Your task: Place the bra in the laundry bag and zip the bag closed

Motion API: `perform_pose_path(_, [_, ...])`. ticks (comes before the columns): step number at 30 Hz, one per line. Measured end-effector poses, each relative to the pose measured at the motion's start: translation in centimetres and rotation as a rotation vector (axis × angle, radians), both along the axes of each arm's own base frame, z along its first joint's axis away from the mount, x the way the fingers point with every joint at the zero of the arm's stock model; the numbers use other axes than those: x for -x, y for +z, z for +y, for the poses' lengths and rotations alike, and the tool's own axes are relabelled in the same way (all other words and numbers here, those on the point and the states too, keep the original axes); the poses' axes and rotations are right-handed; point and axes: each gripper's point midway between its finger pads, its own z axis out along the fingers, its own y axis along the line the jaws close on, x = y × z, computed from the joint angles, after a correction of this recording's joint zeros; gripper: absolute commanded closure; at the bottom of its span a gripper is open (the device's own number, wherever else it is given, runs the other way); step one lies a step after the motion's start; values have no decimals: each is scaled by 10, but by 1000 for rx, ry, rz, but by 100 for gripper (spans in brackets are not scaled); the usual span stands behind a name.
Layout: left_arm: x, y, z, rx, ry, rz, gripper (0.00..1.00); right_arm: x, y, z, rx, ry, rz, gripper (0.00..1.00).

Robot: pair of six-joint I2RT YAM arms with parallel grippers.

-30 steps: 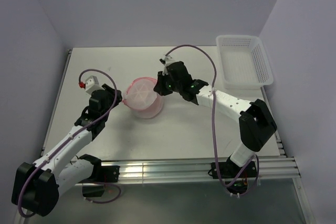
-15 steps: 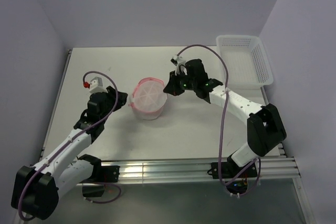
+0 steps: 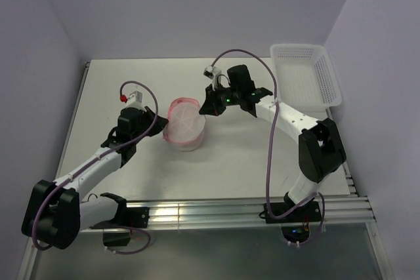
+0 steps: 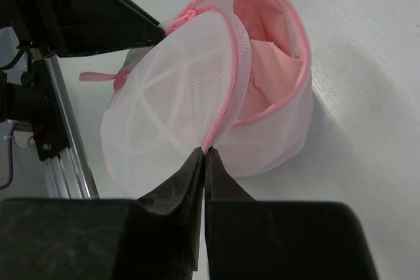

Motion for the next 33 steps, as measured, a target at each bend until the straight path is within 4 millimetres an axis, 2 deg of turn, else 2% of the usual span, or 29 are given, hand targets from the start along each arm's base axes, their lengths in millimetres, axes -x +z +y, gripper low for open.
perform_pose_path(6, [6, 8, -5, 49, -24, -23, 100, -20, 4, 2, 6, -45, -13, 100])
perform_pose_path(9, [19, 15, -7, 123, -33, -47, 100, -43, 12, 4, 7, -103, -26, 88])
perform_pose_path(10, [24, 17, -9, 154, -39, -56, 100, -54, 16, 5, 8, -131, -29, 71])
perform_pose_path(12, [34, 21, -14, 224, -50, -72, 100, -72, 24, 9, 6, -185, -29, 44])
perform_pose_path(13, [40, 20, -16, 255, -55, -72, 100, -82, 29, 10, 6, -219, -33, 23])
perform_pose_path(14, [46, 18, -20, 288, -61, -72, 100, -89, 34, 8, 6, -257, -40, 15])
perform_pose_path(17, [64, 9, -29, 357, -66, -62, 100, -95, 41, -2, -3, -355, -48, 4])
perform_pose_path(19, [72, 6, -32, 395, -61, -65, 100, -79, 34, -16, 0, -413, -22, 4])
perform_pose_path(23, [73, 15, -34, 455, -6, -117, 100, -28, 23, -47, -2, -535, 14, 2])
perform_pose_path(25, [74, 23, -35, 486, 13, -153, 100, 4, 26, -53, -30, -570, -4, 0])
perform_pose_path(28, [72, 33, -33, 528, 44, -193, 100, 44, 41, -52, -134, -578, -30, 0])
perform_pose_path(30, [69, 39, -31, 549, 62, -214, 100, 61, 42, -55, -206, -588, -16, 0])
perform_pose_path(33, [67, 42, -30, 576, 74, -226, 100, 67, 24, -56, -224, -608, 53, 0])
